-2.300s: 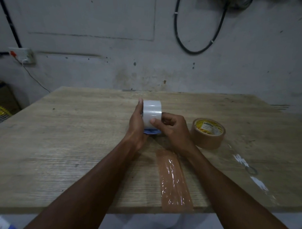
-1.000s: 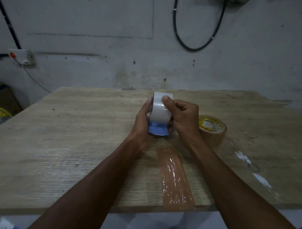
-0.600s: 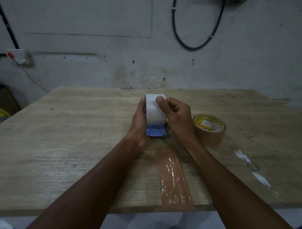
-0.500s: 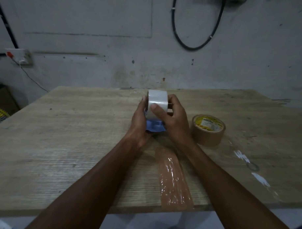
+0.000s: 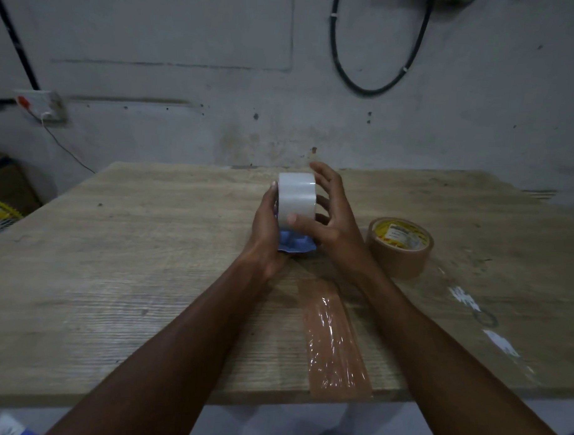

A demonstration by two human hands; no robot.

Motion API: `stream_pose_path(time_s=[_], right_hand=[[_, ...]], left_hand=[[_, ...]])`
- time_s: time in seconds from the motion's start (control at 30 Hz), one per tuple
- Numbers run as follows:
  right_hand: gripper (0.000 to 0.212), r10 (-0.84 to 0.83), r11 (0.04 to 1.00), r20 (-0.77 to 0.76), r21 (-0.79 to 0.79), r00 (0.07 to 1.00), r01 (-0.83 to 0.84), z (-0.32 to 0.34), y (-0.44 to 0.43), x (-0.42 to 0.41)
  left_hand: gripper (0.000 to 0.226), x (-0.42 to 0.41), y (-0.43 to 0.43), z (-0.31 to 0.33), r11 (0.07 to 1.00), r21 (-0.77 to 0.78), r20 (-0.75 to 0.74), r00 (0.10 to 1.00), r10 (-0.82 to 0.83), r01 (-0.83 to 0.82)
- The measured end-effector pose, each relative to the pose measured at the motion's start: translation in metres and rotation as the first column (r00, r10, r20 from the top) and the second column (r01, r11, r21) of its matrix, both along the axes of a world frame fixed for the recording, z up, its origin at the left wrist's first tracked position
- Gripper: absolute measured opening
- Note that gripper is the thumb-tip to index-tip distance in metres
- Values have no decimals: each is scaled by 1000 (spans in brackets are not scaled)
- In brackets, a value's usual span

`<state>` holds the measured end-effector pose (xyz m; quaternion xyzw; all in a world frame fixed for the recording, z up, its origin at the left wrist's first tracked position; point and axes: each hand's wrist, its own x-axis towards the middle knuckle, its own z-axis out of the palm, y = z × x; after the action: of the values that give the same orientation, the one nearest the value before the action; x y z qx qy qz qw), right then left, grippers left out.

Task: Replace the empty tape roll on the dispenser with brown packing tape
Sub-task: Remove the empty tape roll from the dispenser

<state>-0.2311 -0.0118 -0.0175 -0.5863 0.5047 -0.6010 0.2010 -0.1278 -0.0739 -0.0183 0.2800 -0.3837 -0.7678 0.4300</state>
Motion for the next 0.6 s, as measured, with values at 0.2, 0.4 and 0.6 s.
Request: stream_pose_path(time_s=[0.2,0.4,0.6], right_hand=[[89,39,999,10,12,999,-39,-2,-2,-2],[86,25,1000,39,3,999,-25,2,-1,-3],[79,16,1000,72,-17,997,-15,4,1,-3]], left_hand=[[51,-1,-3,-5,1000,-12,-19,1000,9,-9],[39,0,-1,-3,1000,-23,-10,1000,8,-9],[42,1,1,0,1000,-12,-15,1000,-2,2]])
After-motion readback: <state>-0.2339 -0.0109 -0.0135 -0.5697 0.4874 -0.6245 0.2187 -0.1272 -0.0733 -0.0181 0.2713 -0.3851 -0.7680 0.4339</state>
